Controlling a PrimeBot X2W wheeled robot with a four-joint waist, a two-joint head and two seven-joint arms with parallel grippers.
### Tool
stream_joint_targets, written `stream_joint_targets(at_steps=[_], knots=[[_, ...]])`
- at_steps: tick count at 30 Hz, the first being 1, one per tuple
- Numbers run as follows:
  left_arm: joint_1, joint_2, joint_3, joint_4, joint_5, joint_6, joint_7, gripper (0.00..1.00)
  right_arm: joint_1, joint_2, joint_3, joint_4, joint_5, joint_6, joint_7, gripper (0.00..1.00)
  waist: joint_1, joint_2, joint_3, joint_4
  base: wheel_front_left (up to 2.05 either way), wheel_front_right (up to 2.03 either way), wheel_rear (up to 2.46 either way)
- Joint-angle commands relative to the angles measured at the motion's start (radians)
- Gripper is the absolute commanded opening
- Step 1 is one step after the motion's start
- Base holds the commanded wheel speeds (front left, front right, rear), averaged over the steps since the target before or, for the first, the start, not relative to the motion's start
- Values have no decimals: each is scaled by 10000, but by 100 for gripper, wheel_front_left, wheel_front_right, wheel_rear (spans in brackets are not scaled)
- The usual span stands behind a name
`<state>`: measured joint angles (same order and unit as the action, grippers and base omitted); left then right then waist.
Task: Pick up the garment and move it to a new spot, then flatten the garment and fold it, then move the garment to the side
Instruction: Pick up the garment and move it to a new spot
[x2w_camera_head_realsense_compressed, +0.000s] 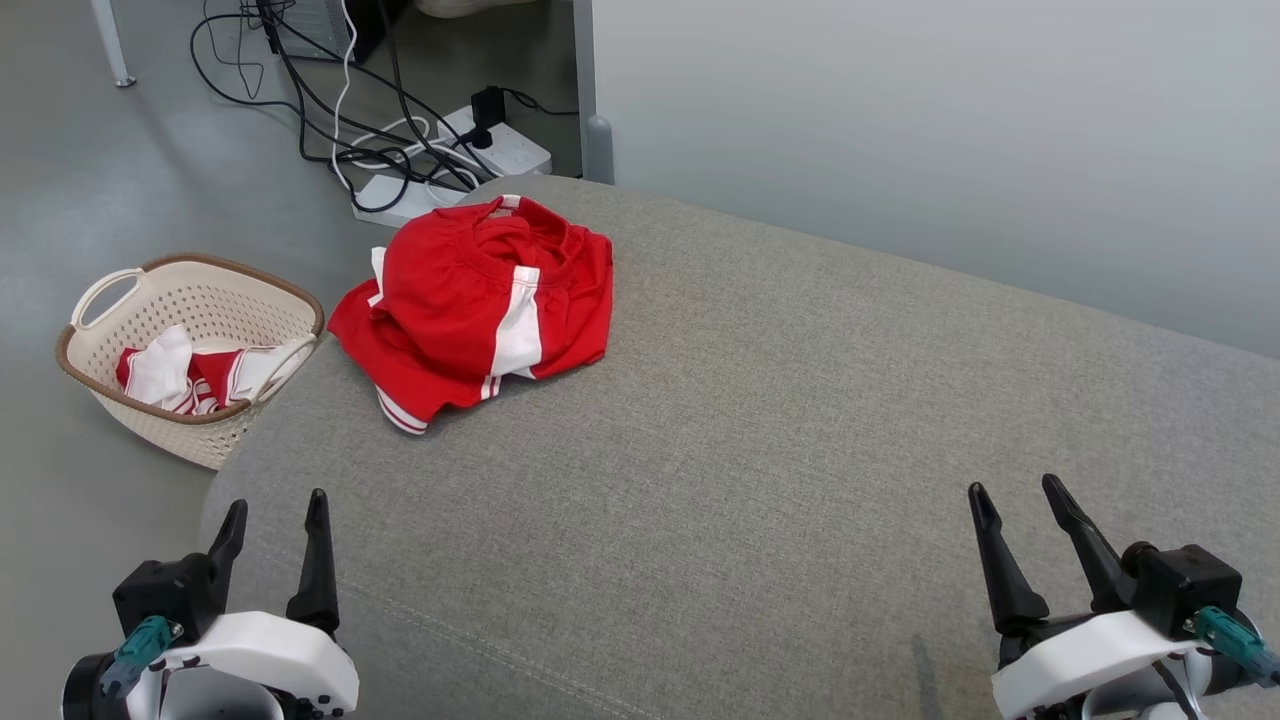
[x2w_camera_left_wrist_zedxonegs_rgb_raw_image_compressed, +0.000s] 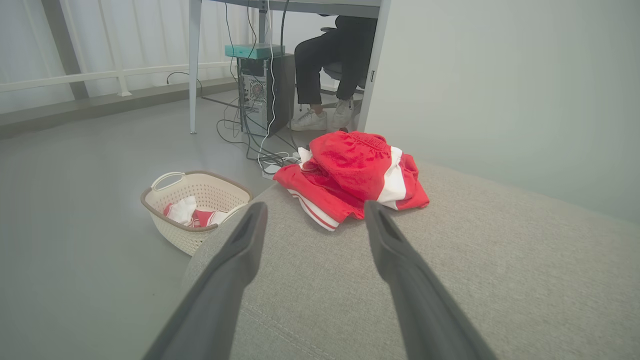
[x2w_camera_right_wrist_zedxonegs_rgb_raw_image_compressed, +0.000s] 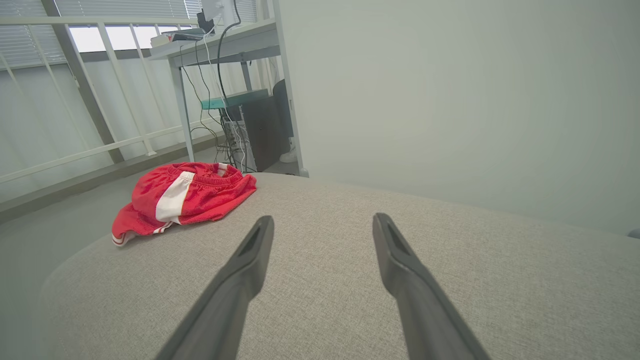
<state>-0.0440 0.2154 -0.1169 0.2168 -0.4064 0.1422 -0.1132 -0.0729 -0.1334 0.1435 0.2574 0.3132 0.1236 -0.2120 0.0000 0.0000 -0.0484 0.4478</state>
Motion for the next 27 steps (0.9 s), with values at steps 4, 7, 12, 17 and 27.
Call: stream_joint_targets(at_steps=[4, 7, 12, 17, 27], knots=[[-423, 219, 259, -303, -58, 97, 58, 100, -319, -207, 259, -233, 72, 71, -138, 100, 0, 0, -10, 3, 0, 0, 0], [-468, 221, 223, -313, -79, 89, 76, 100, -331, -226, 240, -235, 79, 71, -143, 100, 0, 0, 19, 4, 0, 0, 0], [-598, 215, 134, -336, -102, 57, 152, 100, -358, -245, 176, -240, 92, 71, -160, 100, 0, 0, 54, 19, 0, 0, 0], [-1009, 299, -2, -723, -187, -123, 445, 100, -331, -222, 98, -240, 64, 71, -173, 100, 0, 0, 69, 44, 0, 0, 0], [-3961, 1309, -34, -1799, -209, -649, 2072, 100, -555, -217, 80, -623, -171, 71, -155, 100, 0, 0, 397, -337, 0, 0, 0]])
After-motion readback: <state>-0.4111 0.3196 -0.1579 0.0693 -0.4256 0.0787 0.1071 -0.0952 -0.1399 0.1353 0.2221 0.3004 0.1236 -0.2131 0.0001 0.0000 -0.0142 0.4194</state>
